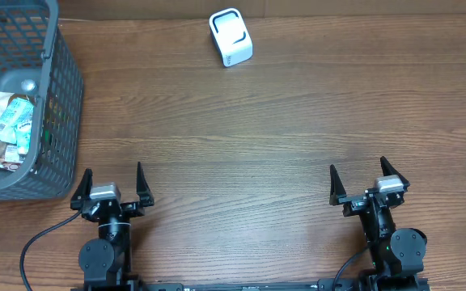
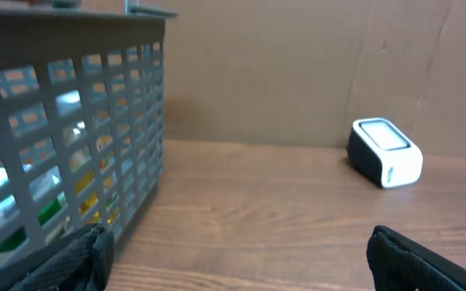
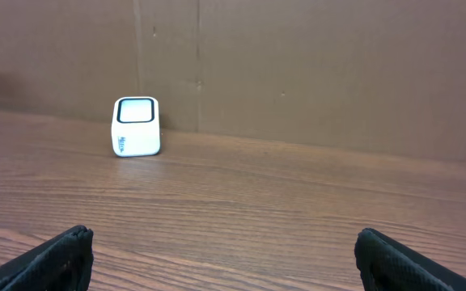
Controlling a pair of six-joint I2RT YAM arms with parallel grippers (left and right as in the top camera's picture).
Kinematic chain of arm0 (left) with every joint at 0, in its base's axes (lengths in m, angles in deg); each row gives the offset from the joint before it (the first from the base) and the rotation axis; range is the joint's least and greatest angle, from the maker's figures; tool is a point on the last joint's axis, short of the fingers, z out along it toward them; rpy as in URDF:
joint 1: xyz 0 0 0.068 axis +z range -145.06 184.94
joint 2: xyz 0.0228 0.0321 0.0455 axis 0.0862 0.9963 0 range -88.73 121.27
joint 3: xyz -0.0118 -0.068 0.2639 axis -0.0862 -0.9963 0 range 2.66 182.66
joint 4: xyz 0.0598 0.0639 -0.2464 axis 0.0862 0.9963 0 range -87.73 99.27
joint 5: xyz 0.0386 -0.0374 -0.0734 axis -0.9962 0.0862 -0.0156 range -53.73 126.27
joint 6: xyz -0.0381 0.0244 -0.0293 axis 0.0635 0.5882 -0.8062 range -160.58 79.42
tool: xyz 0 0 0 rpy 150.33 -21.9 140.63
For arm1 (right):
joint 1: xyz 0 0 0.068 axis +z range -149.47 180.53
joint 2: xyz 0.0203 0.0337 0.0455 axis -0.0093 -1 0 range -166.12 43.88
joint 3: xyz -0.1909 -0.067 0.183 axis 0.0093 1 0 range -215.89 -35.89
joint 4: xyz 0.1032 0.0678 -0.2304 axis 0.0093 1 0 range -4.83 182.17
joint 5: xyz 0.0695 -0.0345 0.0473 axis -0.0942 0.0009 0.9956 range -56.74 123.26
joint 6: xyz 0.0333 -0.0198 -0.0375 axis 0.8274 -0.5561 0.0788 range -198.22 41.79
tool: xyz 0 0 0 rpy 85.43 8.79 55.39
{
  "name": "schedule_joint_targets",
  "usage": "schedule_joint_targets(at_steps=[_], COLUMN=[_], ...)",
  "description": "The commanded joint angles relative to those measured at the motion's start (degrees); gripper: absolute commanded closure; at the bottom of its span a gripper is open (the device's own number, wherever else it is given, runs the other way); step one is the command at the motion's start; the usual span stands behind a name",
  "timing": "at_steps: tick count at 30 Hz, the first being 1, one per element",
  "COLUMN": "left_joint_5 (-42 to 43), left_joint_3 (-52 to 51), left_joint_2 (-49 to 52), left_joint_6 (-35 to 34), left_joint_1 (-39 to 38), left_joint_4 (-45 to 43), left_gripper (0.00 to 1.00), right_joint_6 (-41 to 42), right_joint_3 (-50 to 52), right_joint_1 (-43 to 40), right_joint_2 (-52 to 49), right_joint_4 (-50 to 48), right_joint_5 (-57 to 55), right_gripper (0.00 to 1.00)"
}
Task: Scan the item barcode
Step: 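Raise the left gripper and move it over the grey basket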
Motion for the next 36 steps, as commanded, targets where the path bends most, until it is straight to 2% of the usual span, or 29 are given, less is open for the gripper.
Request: schedule_joint_targets(at_steps=[1, 4, 8, 12, 16, 22, 24, 31, 36], left_joint_5=[0.15, 2.05, 9.05, 12.35, 12.41, 19.47, 20.50, 19.26, 19.45], left_joint_3=[-0.20, -0.13, 0.63, 2.32, 5.99, 10.60, 12.02, 21.64, 38.45], left_joint_2=[-0.66, -0.66, -0.66, -0.66, -0.66, -0.66, -0.66, 1.31, 13.18], left_joint_6=[-0.07, -0.31, -1.79, -6.73, -11.10, -12.39, -12.37, -11.34, -4.55], left_joint_1=[0.22, 0.22, 0.22, 0.22, 0.20, 0.22, 0.22, 0.22, 0.22], left_joint_4=[-3.04, -8.81, -18.45, -27.96, -29.18, -23.80, -19.15, 1.31, 19.52], left_gripper=[0.01, 0.00, 0.01, 0.00, 0.00, 0.00, 0.00, 0.00, 0.01], right_joint_6=[-0.04, -0.04, -0.04, -0.04, -0.04, -0.04, -0.04, -0.04, -0.04], right_joint_3=[0.59, 0.59, 0.59, 0.59, 0.59, 0.59, 0.59, 0.59, 0.59], right_joint_1=[-0.15, -0.15, -0.15, -0.15, -0.15, -0.15, -0.15, -0.15, -0.15], right_joint_2=[0.46, 0.46, 0.46, 0.46, 0.46, 0.46, 0.46, 0.46, 0.46], right_joint_4=[-0.11, -0.11, -0.11, -0.11, -0.11, -0.11, -0.11, -0.11, -0.11], right_joint_5=[-0.31, -0.31, -0.31, -0.31, -0.31, -0.31, -0.31, -0.31, -0.31], right_gripper=[0.00, 0.00, 0.00, 0.00, 0.00, 0.00, 0.00, 0.00, 0.00])
